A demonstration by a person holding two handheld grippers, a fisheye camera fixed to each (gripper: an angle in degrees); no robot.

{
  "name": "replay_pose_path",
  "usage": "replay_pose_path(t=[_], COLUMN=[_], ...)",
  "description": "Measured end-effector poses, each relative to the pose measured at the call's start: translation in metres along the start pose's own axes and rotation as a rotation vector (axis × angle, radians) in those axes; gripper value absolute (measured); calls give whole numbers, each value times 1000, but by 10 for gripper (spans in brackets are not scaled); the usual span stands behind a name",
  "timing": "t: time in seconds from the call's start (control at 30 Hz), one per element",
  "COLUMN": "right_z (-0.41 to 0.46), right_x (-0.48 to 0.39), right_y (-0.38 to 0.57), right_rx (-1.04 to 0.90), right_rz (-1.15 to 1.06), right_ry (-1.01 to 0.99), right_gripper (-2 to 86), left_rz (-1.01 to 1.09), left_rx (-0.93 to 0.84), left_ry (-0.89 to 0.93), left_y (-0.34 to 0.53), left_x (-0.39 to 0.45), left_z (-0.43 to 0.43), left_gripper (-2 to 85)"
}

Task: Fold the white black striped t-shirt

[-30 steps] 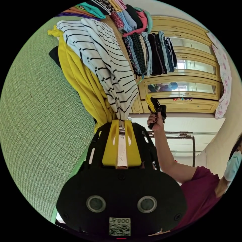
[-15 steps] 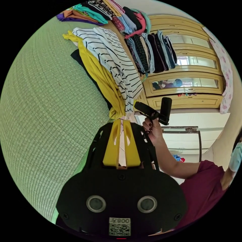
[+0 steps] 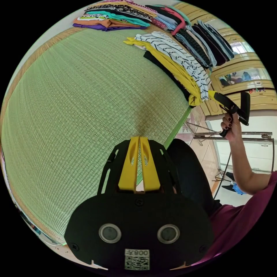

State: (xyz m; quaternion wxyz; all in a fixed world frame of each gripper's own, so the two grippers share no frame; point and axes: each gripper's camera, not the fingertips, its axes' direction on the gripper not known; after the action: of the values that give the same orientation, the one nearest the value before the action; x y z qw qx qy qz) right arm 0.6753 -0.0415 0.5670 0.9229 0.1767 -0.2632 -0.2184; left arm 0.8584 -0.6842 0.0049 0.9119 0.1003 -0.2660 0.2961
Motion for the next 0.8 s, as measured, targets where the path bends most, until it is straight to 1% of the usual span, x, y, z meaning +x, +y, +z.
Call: replay_pose_path(t=[0.2,0.4,0.5,0.57,0.6,0.77,0.8], right_z=[-8,11,27,44,48,94,100], right_x=[-43,-83,-108,-124,-128,-151,-152], right_y=[-54,-152,-218,-280,-295,-435,-449], right_rx=[123,205,243,250,252,226,219], right_rz=[-106,-217,-291,-317,-322,-319,-312], right_ry=[58,82,135,165,168,166,167], right_gripper=[4,23,35,48,52,75,77], left_rz=[132,131,138,142,143,143,143], left_rx=[12,85,112,121,129,173,182], left_ry=[-148,-143,-138,-137,-134,-112,-103], left_y=[31,72,92,103,110,141,148], left_x=[25,20,15,11,8,-6,-11], left_z=[-8,-16,-21,-23,-24,-29,-31], left_gripper=[2,3,4,4,4,4,4])
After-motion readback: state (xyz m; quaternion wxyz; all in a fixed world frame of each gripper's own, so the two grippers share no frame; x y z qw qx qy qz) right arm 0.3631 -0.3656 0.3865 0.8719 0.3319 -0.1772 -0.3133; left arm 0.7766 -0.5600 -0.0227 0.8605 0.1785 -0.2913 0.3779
